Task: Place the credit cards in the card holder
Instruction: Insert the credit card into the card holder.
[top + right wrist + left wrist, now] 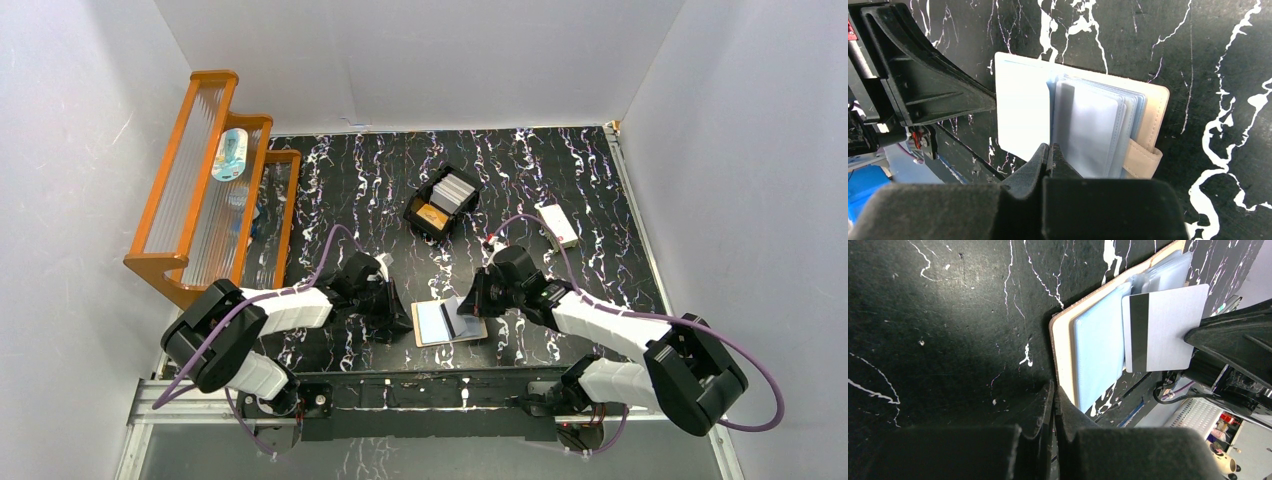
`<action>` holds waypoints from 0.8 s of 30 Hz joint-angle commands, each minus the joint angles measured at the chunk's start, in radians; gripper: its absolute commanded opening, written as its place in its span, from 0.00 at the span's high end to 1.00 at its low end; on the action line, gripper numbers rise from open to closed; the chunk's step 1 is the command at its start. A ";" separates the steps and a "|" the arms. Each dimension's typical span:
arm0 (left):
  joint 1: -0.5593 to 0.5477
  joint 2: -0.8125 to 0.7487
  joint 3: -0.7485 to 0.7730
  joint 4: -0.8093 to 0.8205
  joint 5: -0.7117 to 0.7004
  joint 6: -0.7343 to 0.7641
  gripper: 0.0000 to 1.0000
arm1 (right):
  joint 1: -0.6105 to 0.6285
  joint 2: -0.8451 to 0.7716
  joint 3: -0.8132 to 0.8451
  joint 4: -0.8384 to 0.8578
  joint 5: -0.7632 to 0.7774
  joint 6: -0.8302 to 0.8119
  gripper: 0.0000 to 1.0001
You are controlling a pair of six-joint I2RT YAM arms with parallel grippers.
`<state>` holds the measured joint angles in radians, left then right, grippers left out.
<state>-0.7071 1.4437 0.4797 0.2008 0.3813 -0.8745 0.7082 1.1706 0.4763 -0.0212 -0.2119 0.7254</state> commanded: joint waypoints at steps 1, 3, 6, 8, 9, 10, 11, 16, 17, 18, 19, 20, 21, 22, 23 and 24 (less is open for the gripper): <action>-0.008 0.021 0.020 -0.064 -0.025 0.023 1.00 | 0.003 0.025 -0.018 0.063 0.000 -0.017 1.00; -0.008 0.024 0.020 -0.066 -0.025 0.023 1.00 | 0.003 0.039 -0.032 0.091 -0.007 -0.015 1.00; -0.009 0.024 0.018 -0.067 -0.027 0.022 1.00 | 0.003 0.057 -0.050 0.127 -0.011 -0.006 1.00; -0.009 0.023 0.016 -0.070 -0.028 0.023 1.00 | 0.003 0.062 -0.060 0.145 -0.006 0.002 1.00; -0.009 0.023 0.016 -0.070 -0.027 0.023 1.00 | 0.002 0.063 -0.065 0.155 -0.005 0.006 1.00; -0.009 0.024 0.016 -0.072 -0.027 0.023 1.00 | 0.002 0.064 -0.071 0.164 -0.002 0.008 1.00; -0.011 0.023 0.016 -0.072 -0.028 0.023 1.00 | 0.002 0.064 -0.076 0.172 0.000 0.011 1.00; -0.012 0.020 0.014 -0.077 -0.032 0.023 1.00 | 0.001 0.068 -0.099 0.213 0.007 0.030 1.00; -0.012 0.021 0.016 -0.078 -0.033 0.025 1.00 | 0.001 0.070 -0.101 0.219 0.009 0.034 1.00; -0.012 0.021 0.016 -0.079 -0.033 0.024 1.00 | 0.002 0.073 -0.103 0.222 0.010 0.040 1.00; -0.012 0.020 0.017 -0.080 -0.033 0.025 1.00 | 0.001 0.075 -0.105 0.226 0.012 0.047 1.00; -0.012 0.020 0.017 -0.080 -0.033 0.025 1.00 | 0.001 0.075 -0.111 0.236 0.011 0.055 1.00; -0.013 0.019 0.016 -0.080 -0.033 0.024 1.00 | 0.001 0.075 -0.116 0.249 0.013 0.064 1.00; -0.014 0.019 0.017 -0.081 -0.033 0.023 1.00 | 0.001 0.075 -0.118 0.259 0.016 0.071 1.00; -0.015 0.018 0.017 -0.081 -0.033 0.023 1.00 | 0.002 0.076 -0.119 0.266 0.020 0.079 1.00; -0.015 0.017 0.017 -0.082 -0.033 0.023 1.00 | 0.002 0.078 -0.119 0.276 0.022 0.084 1.00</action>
<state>-0.7105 1.4513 0.4892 0.1932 0.3801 -0.8730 0.7071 1.2369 0.3752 0.2001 -0.2153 0.7841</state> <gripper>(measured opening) 0.007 0.016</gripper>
